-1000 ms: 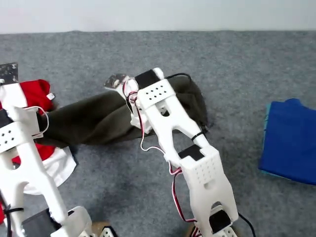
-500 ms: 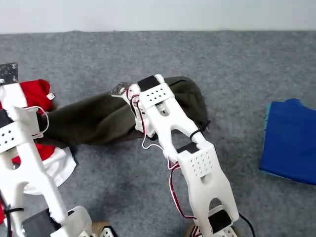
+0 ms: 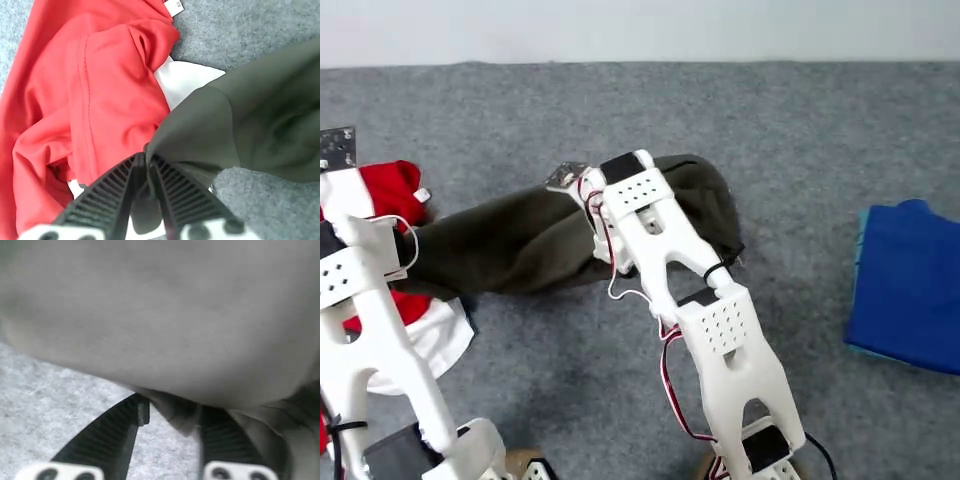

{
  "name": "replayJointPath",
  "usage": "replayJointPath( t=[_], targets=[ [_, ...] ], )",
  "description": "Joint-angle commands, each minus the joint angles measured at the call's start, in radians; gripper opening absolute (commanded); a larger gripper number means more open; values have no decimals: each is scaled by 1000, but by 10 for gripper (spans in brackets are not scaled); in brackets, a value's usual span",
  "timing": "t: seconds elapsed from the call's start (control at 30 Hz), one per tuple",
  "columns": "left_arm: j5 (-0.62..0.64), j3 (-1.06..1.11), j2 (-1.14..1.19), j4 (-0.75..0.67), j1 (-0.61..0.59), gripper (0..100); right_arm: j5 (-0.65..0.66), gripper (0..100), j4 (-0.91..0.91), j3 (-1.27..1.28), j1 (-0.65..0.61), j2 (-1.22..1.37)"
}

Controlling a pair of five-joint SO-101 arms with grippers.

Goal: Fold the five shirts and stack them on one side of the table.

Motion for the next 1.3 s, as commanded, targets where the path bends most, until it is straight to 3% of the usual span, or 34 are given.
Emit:
replayJointPath(
  t=[0.0, 0.17, 0.6, 0.77, 0.93, 1.27],
  targets=[
    [6, -7, -46, 2, -11, 14, 40, 2, 16, -77, 5, 1],
    [6, -7, -46, 2, -11, 14, 57, 8, 116, -256, 36, 5],
    [6, -41, -49, 15, -5, 14, 149, 9, 116, -270, 130, -303],
    [6, -211, -49, 141, 40, 14, 207, 9, 113, -270, 216, -510],
    [6, -423, -48, 244, 167, 14, 278, 9, 108, -275, 309, -690],
    [6, -940, -48, 244, 356, 14, 402, 9, -143, -276, 527, -986]
  ],
)
